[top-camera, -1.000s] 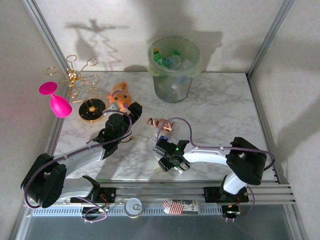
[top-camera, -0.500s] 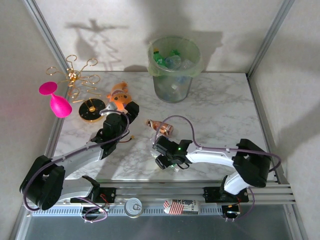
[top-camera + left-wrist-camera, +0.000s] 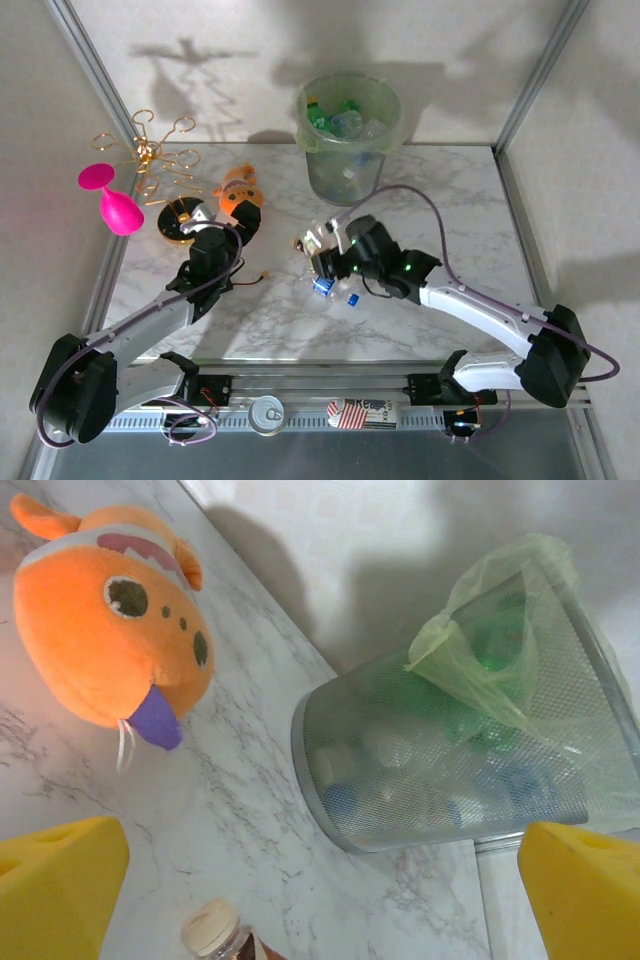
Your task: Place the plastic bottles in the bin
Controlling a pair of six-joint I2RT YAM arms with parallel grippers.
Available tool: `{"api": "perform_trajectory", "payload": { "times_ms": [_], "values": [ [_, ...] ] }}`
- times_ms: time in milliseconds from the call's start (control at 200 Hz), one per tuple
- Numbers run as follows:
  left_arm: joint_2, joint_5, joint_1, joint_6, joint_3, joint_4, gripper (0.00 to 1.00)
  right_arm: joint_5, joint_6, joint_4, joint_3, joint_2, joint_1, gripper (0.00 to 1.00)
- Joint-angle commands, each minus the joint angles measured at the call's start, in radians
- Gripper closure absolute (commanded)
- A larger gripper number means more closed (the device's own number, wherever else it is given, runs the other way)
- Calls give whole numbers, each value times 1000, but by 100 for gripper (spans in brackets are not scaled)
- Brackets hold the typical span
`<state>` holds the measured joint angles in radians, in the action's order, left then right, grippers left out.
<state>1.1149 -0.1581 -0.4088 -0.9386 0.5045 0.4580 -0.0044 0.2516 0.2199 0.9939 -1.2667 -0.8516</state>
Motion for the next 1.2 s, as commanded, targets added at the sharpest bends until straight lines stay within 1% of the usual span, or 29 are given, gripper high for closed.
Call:
{"api": "perform_trajectory", "payload": {
  "times_ms": [0, 100, 125, 160, 325, 341, 501, 631, 811, 971, 1087, 1192],
  "values": [
    [-25, 15, 17, 38, -6, -42, 0, -49, -55, -94, 110, 2, 72, 62],
    [-42, 25, 31, 65, -1, -74, 0, -70, -61, -138, 200, -17, 147, 62],
    [-47, 27, 35, 71, -3, -81, 0, -77, -62, -149, 222, -25, 152, 62],
    [-56, 30, 40, 80, -4, -90, 0, -81, -65, -164, 254, -34, 193, 62],
    [-92, 36, 65, 128, -10, -127, 1, -69, -66, -231, 400, -112, 278, 62],
    [-96, 36, 68, 132, -12, -151, 0, -67, -64, -239, 412, -120, 286, 62],
    [-136, 47, 84, 155, -44, -178, 0, -63, -44, -320, 531, -237, 361, 61],
    [-169, 59, 91, 169, -74, -204, 1, -69, -4, -327, 669, -376, 406, 62],
    [-218, 88, 95, 179, -115, -230, 0, -124, 48, -302, 892, -574, 418, 62],
    [-258, 107, 97, 182, -154, -237, 0, -106, 81, -199, 1111, -746, 418, 62],
    [-277, 111, 98, 194, -164, -252, 0, -107, 87, -162, 1204, -832, 418, 62],
    [-289, 112, 99, 210, -164, -268, 0, -88, 86, -140, 1239, -874, 419, 61]
  ]
}}
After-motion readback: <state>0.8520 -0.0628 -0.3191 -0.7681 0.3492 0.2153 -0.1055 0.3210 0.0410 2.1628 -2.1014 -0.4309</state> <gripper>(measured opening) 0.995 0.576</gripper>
